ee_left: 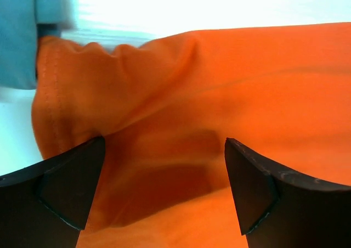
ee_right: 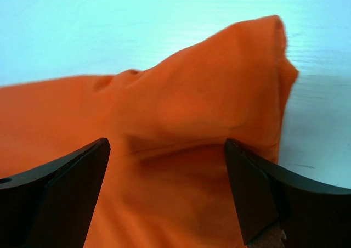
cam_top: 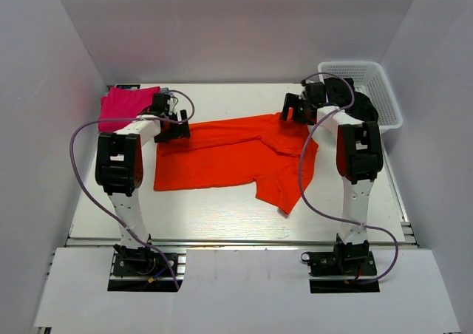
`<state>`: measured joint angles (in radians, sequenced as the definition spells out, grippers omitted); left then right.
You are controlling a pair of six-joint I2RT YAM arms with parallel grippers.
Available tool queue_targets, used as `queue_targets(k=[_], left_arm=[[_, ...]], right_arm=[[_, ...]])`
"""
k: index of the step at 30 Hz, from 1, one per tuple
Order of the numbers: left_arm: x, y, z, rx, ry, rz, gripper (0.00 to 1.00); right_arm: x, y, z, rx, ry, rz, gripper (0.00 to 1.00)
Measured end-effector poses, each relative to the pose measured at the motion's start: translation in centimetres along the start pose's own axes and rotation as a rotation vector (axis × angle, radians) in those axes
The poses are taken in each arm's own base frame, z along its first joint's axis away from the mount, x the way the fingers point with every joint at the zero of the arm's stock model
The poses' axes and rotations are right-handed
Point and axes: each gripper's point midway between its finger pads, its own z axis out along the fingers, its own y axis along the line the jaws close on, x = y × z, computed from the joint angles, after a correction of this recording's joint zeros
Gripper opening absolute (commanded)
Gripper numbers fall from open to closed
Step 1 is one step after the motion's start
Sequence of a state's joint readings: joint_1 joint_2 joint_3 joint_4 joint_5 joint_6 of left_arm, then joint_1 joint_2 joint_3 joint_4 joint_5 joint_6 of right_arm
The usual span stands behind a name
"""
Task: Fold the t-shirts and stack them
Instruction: Fold the flattened tshirt in 1/3 of the way, then grap the side of the flattened tshirt closest away from the robot with both arms
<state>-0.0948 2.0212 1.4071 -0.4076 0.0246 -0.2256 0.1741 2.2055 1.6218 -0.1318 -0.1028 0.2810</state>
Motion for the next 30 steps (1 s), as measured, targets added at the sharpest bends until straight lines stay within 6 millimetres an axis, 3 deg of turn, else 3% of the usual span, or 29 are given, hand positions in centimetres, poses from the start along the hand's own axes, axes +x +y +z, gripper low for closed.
queue_targets(k=[3, 6, 11, 14, 16, 19, 23, 25, 27, 30], left_arm=[[-0.6, -0.6, -0.7, 0.030, -0.018, 0.001, 1.00], [-1.5, -0.7, -2.9, 0.025, -0.063, -0.017, 1.00], [-1.6, 0.6, -9.7, -0.051, -0.166, -0.119, 1.00], [0.5, 1.7, -13.4, -0.090, -0.215, -0.209, 1.00], [3.7, 2.8, -14.8, -0.119, -0.207, -0.276, 1.00], [9.9, 4.7, -14.8, -0.189, -0.127, -0.359, 1.00], [17.6, 6.5, -14.2, -0.276, 0.018, -0.445, 1.00], [19.3, 7.0, -14.1, -0.312, 0.054, -0.484, 0.98], [19.6, 7.3, -13.9, -0.335, 0.054, -0.514, 0.97], [19.4, 7.7, -13.5, -0.359, 0.040, -0.549, 0.87]], right_arm=[[-0.4, 1.8, -1.4, -0.026, -0.002, -0.092, 0.90], [-0.9, 5.2, -4.1, -0.052, -0.032, -0.196, 0.90], [0.0, 10.0, -10.3, -0.086, -0.085, -0.265, 0.90], [3.6, 9.3, -13.9, -0.087, -0.048, -0.236, 0.90], [6.7, 8.1, -15.3, -0.075, 0.004, -0.207, 0.90], [12.4, 6.6, -17.2, -0.083, 0.121, -0.195, 0.90], [19.2, 6.6, -19.4, -0.130, 0.292, -0.214, 0.90], [21.5, 6.7, -20.2, -0.136, 0.361, -0.197, 0.90], [23.0, 6.2, -20.5, -0.119, 0.396, -0.164, 0.90], [25.7, 4.7, -21.4, -0.069, 0.450, -0.109, 0.90]])
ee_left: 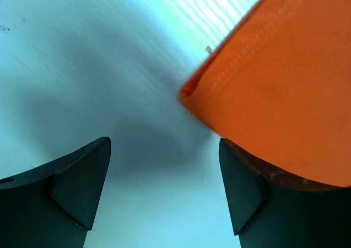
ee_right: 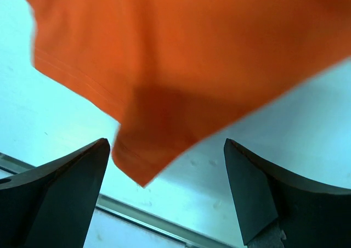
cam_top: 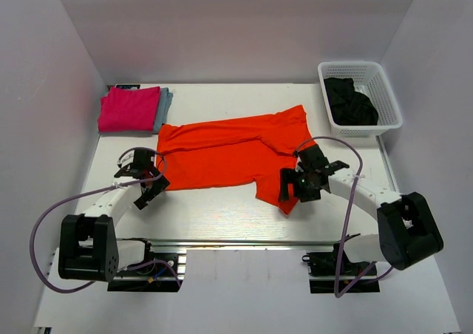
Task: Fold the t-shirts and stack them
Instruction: Grap the side of the flattened tshirt closest away from the robot with both arms
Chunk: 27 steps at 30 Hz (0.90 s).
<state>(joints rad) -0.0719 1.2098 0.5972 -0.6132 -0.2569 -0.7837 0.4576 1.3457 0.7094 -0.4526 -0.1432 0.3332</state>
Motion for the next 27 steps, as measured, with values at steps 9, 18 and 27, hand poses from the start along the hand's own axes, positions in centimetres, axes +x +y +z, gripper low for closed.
queue_targets(k=[9, 18, 27], left_arm=[[-0.5, -0.7, 1.5, -0.001, -0.011, -0.019, 0.53], [-1.3, -1.8, 2.2, 0.055, -0.046, -0.026, 0.00], [-1.6, -2.4, 2.3, 0.093, -0.061, 0.004, 0.00]], right_arm=[[3.1, 0.1, 0.2, -0.028, 0.075, 0.078, 0.48], [4.0, 0.8, 0.4, -0.054, 0.111, 0.149, 0.00], [4.1, -3.6, -1.6, 0.211, 0.033, 0.253, 0.00]])
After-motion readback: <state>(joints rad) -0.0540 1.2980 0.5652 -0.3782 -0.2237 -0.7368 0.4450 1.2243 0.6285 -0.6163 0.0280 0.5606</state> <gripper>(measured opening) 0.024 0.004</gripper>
